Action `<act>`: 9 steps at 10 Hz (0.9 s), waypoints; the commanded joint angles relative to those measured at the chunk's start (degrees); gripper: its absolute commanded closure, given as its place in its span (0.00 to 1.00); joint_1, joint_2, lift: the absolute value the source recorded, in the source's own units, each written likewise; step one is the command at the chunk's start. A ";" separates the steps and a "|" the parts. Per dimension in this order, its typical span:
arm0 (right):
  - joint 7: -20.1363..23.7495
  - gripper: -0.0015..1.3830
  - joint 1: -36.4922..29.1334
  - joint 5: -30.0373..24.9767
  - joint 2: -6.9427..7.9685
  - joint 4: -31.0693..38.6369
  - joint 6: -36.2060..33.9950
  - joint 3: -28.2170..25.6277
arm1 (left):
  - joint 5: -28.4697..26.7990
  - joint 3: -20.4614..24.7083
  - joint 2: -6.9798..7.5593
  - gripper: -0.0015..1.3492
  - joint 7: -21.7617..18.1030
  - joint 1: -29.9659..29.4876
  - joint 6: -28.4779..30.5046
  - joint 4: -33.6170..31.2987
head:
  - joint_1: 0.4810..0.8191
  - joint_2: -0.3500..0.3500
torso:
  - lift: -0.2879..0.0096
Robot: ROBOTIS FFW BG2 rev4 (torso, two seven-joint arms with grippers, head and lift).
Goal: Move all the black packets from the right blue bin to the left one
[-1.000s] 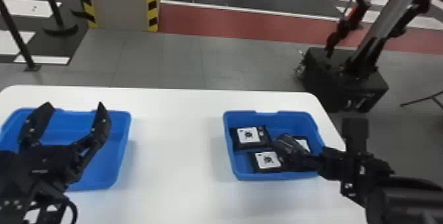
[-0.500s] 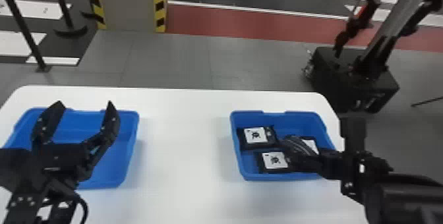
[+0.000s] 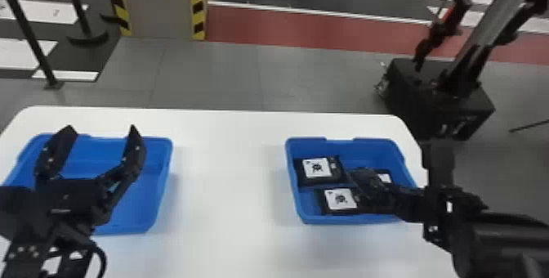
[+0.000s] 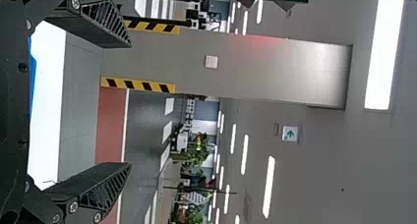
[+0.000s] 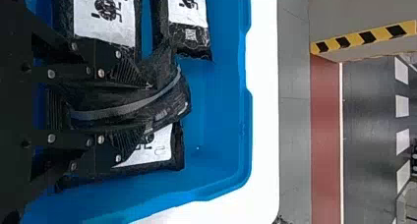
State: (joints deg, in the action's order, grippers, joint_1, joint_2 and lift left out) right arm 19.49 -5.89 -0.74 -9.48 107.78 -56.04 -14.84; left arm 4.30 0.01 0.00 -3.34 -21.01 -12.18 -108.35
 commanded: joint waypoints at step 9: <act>3.98 0.84 -4.66 16.56 -0.81 11.96 7.25 -1.68 | 5.90 -0.80 -0.15 0.13 0.00 0.77 -5.12 -0.14 | 0.63 0.32 | 0.60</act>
State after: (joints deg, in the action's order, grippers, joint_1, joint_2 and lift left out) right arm 23.15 -11.46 13.23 -9.89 120.16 -49.01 -16.57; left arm 9.33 -0.62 0.00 -3.34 -20.40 -17.08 -108.35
